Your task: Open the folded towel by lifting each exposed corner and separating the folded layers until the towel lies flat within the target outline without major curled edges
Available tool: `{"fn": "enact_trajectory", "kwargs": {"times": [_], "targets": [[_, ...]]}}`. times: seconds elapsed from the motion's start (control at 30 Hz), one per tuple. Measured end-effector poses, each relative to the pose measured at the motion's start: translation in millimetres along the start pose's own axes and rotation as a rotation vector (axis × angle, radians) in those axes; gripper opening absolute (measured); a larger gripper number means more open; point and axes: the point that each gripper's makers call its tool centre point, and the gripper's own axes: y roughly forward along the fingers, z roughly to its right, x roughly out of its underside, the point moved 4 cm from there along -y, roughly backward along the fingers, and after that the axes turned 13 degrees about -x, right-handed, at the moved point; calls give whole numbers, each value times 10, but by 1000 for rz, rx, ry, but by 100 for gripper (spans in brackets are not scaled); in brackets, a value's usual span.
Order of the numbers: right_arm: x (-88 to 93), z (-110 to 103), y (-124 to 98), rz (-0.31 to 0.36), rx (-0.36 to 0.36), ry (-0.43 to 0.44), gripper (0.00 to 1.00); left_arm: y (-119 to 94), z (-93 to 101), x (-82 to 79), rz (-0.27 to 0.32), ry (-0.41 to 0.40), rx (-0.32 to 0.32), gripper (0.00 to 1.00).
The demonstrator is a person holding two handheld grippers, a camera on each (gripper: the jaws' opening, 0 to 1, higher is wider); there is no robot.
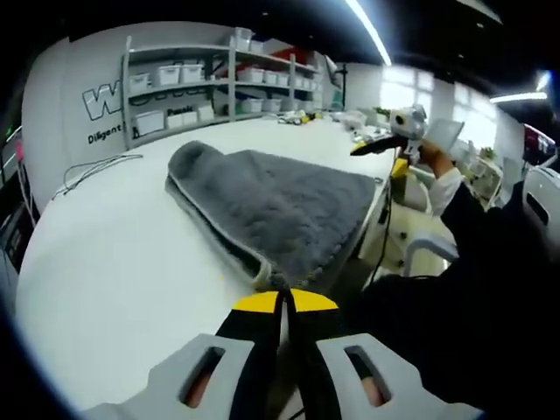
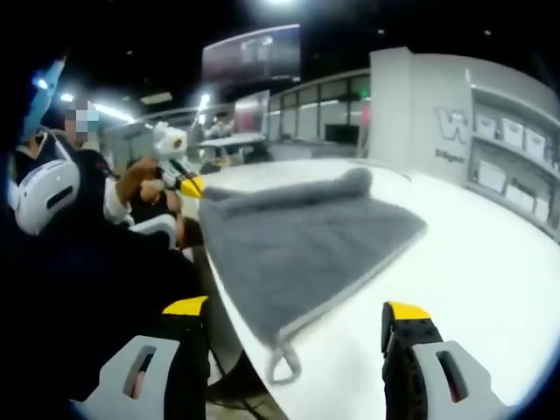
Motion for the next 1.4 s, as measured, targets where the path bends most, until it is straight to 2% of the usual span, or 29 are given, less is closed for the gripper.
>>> {"fn": "enact_trajectory", "kwargs": {"times": [0.07, 0.17, 0.33, 0.47, 0.5, 0.57, 0.67, 0.77, 0.93, 1.03, 1.17, 1.27, 1.4], "targets": [[-3, 12, -9, 2, 5, 1, 79, -26, -60, -38, 29, -18, -8, 3], [-15, 7, -8, 4, 4, -9, 74, -19, -102, -42, 38, -17, -25, 12], [-43, -23, 23, 1, -11, -41, 65, 49, -128, -24, 49, -5, -40, 18], [-43, -16, 63, -8, -13, -57, 63, 105, -137, -59, 88, -42, -35, 21], [-49, -11, 71, -6, -12, -63, 61, 118, -144, -63, 92, -57, -34, 21], [-55, -11, 83, -4, -14, -71, 51, 144, -148, -78, 113, -75, -32, 20], [-68, -59, 138, -2, -50, -111, 36, 211, -174, -61, 118, -109, -26, 16], [-79, -76, 204, -7, -64, -147, 28, 256, -218, -42, 128, -118, -46, 11], [-48, -21, 297, -47, -55, -153, 18, 280, -240, -22, 125, -118, -52, 6], [-32, 21, 332, -64, -49, -145, 8, 293, -238, -25, 128, -121, -53, 4], [-29, -11, 373, -54, -72, -131, 6, 310, -234, -14, 122, -106, -61, 1], [16, 15, 379, -84, -64, -119, 6, 314, -225, -5, 111, -107, -63, 1], [77, 24, 403, -113, -64, -96, 5, 313, -208, 46, 67, -84, -73, 1]]}}
